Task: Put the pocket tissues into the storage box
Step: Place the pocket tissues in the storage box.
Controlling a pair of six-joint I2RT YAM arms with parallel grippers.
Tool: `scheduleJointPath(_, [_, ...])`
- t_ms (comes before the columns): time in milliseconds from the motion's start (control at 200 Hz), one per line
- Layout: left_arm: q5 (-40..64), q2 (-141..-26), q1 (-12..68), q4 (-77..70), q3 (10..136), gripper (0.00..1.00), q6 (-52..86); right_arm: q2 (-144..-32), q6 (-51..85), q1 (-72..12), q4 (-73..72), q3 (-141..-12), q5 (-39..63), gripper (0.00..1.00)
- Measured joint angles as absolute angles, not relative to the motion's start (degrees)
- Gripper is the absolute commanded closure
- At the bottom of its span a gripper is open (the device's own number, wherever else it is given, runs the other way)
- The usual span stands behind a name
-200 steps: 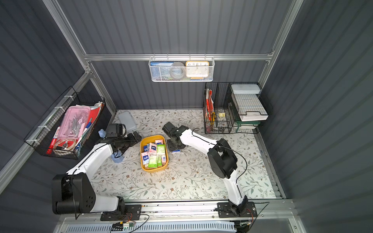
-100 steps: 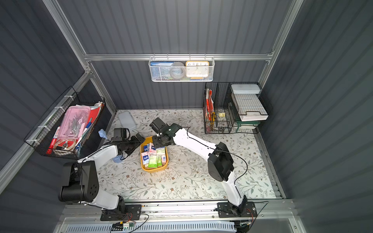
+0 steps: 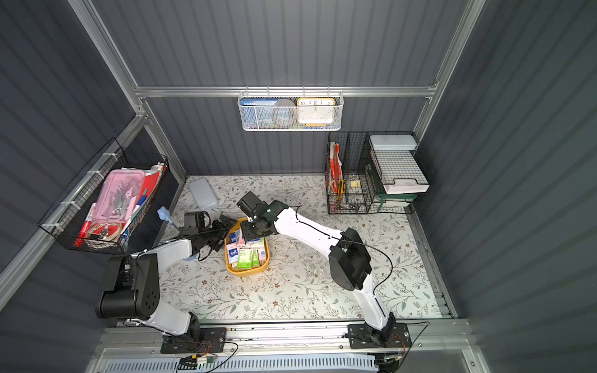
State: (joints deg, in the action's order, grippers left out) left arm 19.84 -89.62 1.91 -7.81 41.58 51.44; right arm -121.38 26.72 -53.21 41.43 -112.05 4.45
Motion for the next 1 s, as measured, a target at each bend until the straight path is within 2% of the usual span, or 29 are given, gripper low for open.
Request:
scheduleJointPath(330, [22.0, -90.28, 4.99, -10.63, 41.58, 0.01, 54.5, -122.32, 27.83, -54.04, 40.6, -113.08, 4.75, 0.48])
scheduleJointPath(585, [21.78, -90.21, 4.6, -6.39, 43.2, 0.01, 52.99, -124.99, 28.73, -54.04, 41.93, -113.89, 3.84, 0.47])
scheduleJointPath(776, [20.1, -88.92, 2.5, -1.87, 45.82, 0.01, 49.89, -124.95, 29.21, -54.04, 41.6, -113.12, 3.49, 0.41])
scheduleJointPath(921, [17.08, -86.54, 1.06, 1.98, 48.47, 0.01, 46.7, -124.95, 29.93, -54.04, 41.58, -113.12, 3.51, 0.24])
scheduleJointPath(951, [16.4, -86.02, 0.93, 2.57, 48.93, 0.01, 46.13, -124.95, 29.98, -54.04, 41.58, -113.12, 3.49, 0.04])
scheduleJointPath(996, [15.59, -85.23, 0.71, 3.4, 49.54, 0.01, 45.3, -124.95, 29.76, -54.04, 41.56, -113.12, 3.42, 0.01])
